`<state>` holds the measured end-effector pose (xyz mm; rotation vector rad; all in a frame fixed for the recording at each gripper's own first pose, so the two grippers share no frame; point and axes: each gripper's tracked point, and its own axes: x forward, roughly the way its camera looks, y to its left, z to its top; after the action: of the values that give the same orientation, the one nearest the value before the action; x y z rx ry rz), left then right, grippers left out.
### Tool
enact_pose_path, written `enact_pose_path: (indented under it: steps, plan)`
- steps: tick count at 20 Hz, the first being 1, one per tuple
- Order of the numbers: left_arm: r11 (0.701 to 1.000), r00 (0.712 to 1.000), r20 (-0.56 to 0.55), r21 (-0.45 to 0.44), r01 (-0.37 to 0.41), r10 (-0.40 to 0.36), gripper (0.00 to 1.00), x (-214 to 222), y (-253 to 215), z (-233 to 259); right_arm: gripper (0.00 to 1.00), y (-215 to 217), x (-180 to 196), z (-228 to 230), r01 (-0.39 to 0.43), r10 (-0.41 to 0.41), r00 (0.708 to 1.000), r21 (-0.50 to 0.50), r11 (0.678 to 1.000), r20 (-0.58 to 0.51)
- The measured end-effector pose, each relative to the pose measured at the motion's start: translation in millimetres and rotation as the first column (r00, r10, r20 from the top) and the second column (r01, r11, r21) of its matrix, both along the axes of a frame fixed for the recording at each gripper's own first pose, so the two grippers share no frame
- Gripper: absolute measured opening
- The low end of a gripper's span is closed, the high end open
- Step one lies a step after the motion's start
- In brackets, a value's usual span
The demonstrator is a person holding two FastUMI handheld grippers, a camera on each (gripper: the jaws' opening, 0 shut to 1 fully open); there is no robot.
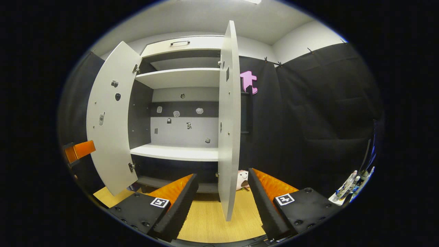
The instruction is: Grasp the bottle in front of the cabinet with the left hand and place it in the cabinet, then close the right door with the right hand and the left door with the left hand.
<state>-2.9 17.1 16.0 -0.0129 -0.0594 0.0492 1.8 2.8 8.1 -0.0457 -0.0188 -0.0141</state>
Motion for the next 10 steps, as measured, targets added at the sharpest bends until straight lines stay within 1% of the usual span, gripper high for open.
enact_pose_path:
  steps: [2,3,4,5,6,7,10]
  plan:
    - [1.0,1.0,-0.016,-0.008,0.007,-0.007,0.95,5,-4,-12,0.96,-2,-2,0,0.0,0.0,1.0,-0.006,1.0,0.0]
    - [1.0,0.999,-0.03,-0.01,0.01,-0.01,0.95,6,-4,-20,0.91,-2,-4,1,0.0,0.0,1.0,-0.01,1.0,0.002]
    - [1.0,0.999,-0.038,-0.012,0.012,-0.013,0.92,8,-6,-28,0.91,-3,-5,2,0.002,-0.002,1.0,-0.014,1.0,0.006]
    - [1.0,0.999,-0.045,-0.011,0.018,-0.018,0.95,10,-8,-36,0.91,-3,-7,4,0.002,-0.002,1.0,-0.02,1.0,0.01]
    - [1.0,0.998,-0.05,-0.005,0.029,-0.029,0.95,13,-12,-45,0.91,-4,-7,4,0.003,-0.003,1.0,-0.025,1.0,0.012]
    - [0.999,0.997,-0.06,0.008,0.039,-0.038,0.95,16,-15,-56,0.96,-5,-8,4,0.002,-0.002,1.0,-0.029,1.0,0.011]
    - [0.997,0.993,-0.097,0.034,0.07,-0.067,0.95,28,-28,-87,0.96,-4,-9,1,-0.004,0.004,1.0,-0.035,0.999,0.0]
